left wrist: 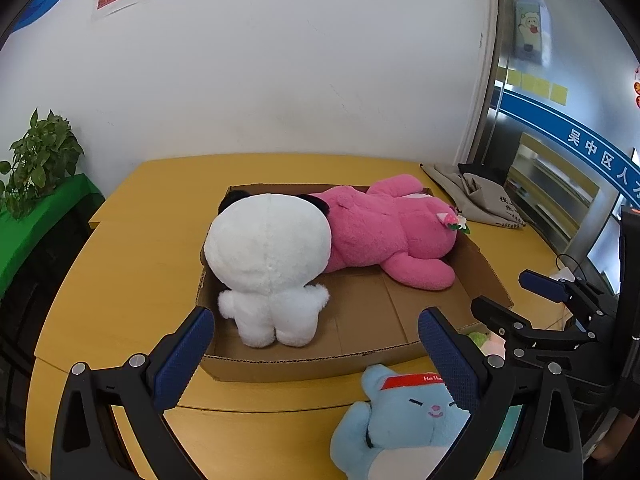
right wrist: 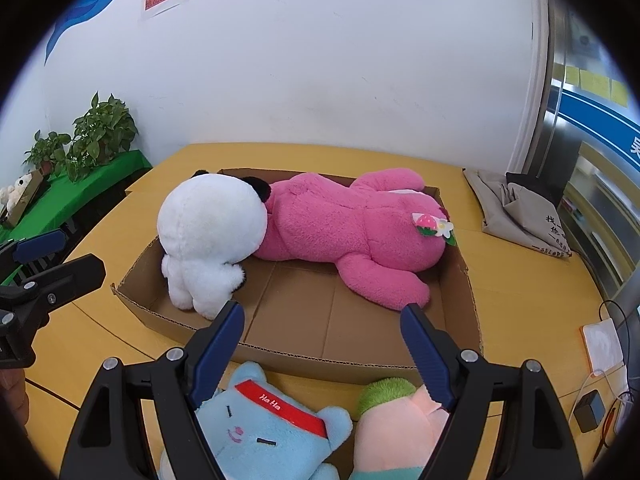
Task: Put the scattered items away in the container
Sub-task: 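Withdraw both grippers from the box toward the blue cat plush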
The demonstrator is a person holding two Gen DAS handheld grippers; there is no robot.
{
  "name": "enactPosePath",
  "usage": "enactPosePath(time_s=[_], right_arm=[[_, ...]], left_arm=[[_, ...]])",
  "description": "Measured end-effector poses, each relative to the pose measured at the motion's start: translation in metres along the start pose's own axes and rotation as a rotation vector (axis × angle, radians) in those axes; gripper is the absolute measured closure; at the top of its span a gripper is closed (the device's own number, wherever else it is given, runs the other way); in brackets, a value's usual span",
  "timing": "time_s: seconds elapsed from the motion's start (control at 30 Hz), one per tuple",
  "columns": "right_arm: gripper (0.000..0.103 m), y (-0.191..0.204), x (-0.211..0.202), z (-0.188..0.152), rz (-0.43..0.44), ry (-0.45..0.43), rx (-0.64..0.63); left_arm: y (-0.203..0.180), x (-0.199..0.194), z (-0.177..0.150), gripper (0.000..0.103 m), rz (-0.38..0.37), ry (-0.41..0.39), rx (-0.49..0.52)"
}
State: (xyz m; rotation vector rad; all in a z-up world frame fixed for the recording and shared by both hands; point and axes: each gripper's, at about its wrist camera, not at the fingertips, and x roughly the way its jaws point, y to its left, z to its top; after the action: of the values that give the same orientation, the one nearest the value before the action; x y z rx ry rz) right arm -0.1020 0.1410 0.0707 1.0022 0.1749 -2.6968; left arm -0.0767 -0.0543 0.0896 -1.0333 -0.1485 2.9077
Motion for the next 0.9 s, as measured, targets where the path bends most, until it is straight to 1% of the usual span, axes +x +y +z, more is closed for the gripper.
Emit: enactPosePath(time_s=[0.9], right_arm=[[0.023, -0.007, 0.0, -0.006, -0.006, 0.01, 0.019]], left_arm=[[-0.012, 0.002, -0.007, 0.0, -0.038, 0.032, 0.011]])
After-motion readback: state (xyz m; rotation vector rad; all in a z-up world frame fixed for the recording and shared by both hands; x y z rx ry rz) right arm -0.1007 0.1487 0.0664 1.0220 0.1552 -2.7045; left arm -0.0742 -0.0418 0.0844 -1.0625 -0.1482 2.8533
